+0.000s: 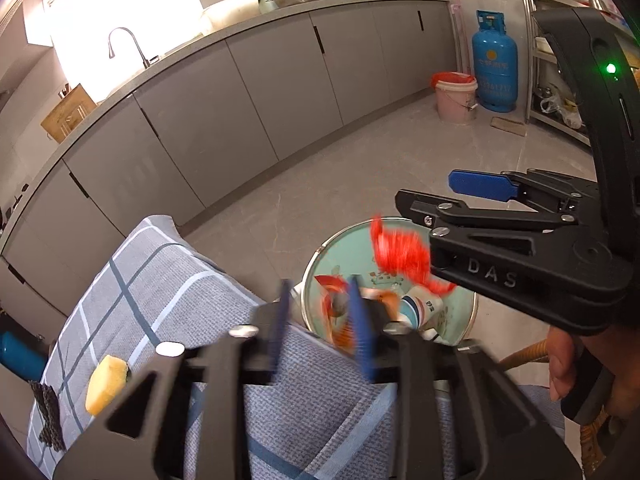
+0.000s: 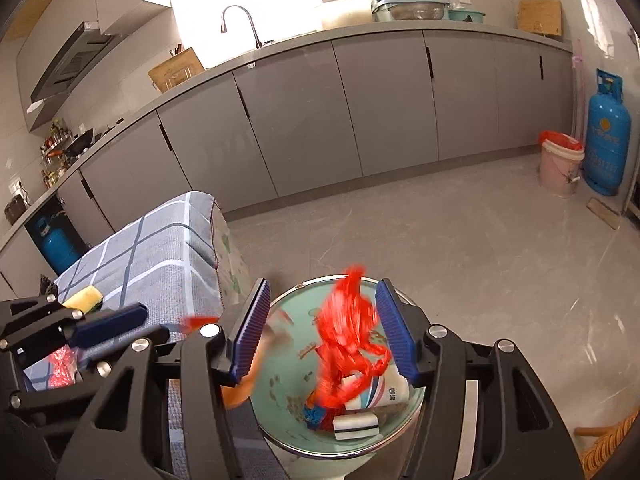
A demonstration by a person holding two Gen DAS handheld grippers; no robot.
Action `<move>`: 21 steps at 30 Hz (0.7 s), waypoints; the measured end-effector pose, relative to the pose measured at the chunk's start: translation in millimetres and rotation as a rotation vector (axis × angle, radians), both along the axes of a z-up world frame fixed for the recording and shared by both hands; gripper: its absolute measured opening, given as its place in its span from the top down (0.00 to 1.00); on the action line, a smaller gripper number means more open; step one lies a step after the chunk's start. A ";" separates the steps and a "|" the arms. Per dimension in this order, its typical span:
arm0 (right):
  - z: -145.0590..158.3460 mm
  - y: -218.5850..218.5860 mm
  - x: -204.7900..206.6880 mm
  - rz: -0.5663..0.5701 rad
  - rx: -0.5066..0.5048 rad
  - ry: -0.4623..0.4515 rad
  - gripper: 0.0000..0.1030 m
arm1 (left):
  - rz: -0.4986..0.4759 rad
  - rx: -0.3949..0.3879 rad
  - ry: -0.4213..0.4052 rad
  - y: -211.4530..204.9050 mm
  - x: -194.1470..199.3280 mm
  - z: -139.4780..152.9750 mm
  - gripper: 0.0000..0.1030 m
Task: Collect trash
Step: 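Open both tools over the basin to drop the bag and packet, then move both open tools back over the table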
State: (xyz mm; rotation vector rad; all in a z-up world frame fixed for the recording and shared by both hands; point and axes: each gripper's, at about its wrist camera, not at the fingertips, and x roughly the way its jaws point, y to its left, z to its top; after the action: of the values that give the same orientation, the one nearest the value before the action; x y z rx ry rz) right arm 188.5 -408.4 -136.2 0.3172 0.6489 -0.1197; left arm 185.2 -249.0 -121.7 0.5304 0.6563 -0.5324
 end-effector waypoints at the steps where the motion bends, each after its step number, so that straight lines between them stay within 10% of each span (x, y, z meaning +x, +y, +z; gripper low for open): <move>1: -0.1 0.5 -0.8 -0.003 -0.005 0.001 0.43 | 0.003 -0.004 -0.004 1.5 -0.3 0.8 0.55; 9: 5.1 -1.6 -17.9 -0.050 0.008 -0.005 0.35 | 0.033 -0.020 -0.009 12.3 -5.8 9.6 0.33; 21: 25.4 13.4 -40.1 -0.052 0.005 -0.032 0.28 | 0.069 -0.044 -0.034 36.3 -28.9 30.1 0.29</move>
State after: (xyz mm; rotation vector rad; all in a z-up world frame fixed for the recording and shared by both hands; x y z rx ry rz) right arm 148.3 -395.1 -110.8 0.3406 0.6099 -0.1627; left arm 156.4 -212.7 -91.6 0.4726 0.6267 -0.4712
